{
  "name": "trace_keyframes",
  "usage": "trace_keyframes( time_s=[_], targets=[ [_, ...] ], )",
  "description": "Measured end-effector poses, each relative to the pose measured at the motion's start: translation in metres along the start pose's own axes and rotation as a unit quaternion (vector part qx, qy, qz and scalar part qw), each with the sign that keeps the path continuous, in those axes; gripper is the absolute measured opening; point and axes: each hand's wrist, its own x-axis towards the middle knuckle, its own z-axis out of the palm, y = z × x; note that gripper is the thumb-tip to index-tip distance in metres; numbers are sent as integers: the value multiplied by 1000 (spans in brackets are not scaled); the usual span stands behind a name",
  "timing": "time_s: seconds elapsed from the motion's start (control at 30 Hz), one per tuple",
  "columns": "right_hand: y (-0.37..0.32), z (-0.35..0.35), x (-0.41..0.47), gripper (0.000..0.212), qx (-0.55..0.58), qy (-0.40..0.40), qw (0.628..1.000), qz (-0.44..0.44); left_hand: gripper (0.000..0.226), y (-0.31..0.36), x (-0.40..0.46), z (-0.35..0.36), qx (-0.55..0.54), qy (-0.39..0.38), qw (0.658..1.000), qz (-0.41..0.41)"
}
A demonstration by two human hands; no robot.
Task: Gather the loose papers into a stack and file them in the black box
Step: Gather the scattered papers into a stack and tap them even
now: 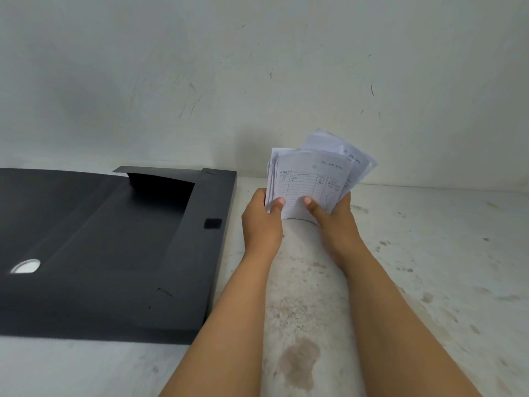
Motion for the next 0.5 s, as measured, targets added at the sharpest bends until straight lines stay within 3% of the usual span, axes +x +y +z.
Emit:
trace_keyframes(
  time_s=[0.07, 0.13, 0.23, 0.3, 0.37, 0.5],
  targets=[
    [-3, 0, -1, 58, -2, 17, 1000, 6, 21, 1, -1, 0, -4, 1, 1000, -4],
    [-10, 1, -3, 78, 11, 45, 999, -3, 21, 2, -2, 0, -8, -1, 1000, -7],
    [-25, 2, -8, 98, -23, 154, 981, -115, 16, 3, -1, 0, -1, -2, 1000, -12],
    [-36, -1, -10, 89, -91, 238, 944, -211, 12, 3, -1, 0, 2, -2, 1000, -8],
    [-48, -4, -10, 73, -172, 270, 908, -268, 12, 2, -1, -1, 6, -6, 1000, 1],
    [-66, -7, -6, 56, -297, 213, 903, -228, 9, 0, 0, 0, 3, -9, 1000, 17]
  ],
)
